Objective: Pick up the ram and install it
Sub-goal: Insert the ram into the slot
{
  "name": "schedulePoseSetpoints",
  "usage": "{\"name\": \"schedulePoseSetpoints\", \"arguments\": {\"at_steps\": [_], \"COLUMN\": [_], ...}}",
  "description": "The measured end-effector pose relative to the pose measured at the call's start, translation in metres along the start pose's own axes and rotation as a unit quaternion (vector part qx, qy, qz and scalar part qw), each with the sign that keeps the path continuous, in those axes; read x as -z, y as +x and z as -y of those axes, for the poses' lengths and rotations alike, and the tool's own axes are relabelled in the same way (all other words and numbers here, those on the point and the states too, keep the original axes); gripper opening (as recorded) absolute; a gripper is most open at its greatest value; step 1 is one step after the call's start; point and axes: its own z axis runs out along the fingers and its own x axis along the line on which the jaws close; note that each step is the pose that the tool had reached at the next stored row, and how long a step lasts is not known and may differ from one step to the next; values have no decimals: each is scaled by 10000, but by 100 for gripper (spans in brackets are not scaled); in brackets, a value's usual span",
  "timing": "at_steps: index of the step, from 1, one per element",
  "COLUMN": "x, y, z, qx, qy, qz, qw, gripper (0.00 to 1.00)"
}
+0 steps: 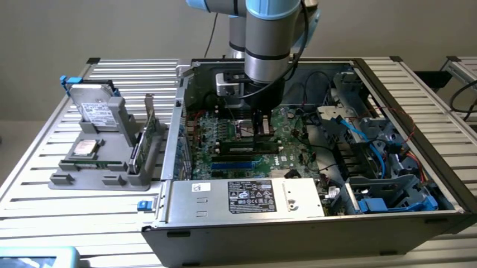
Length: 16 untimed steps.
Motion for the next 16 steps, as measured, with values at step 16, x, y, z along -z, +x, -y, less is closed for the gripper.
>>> {"name": "schedulePoseSetpoints", "arguments": {"at_steps": [16], "x": [260], "y": [54], "z": [81], "qx": [2], "qy": [-18], "qz": [0], "qw": [10000], "gripper": [22]}}
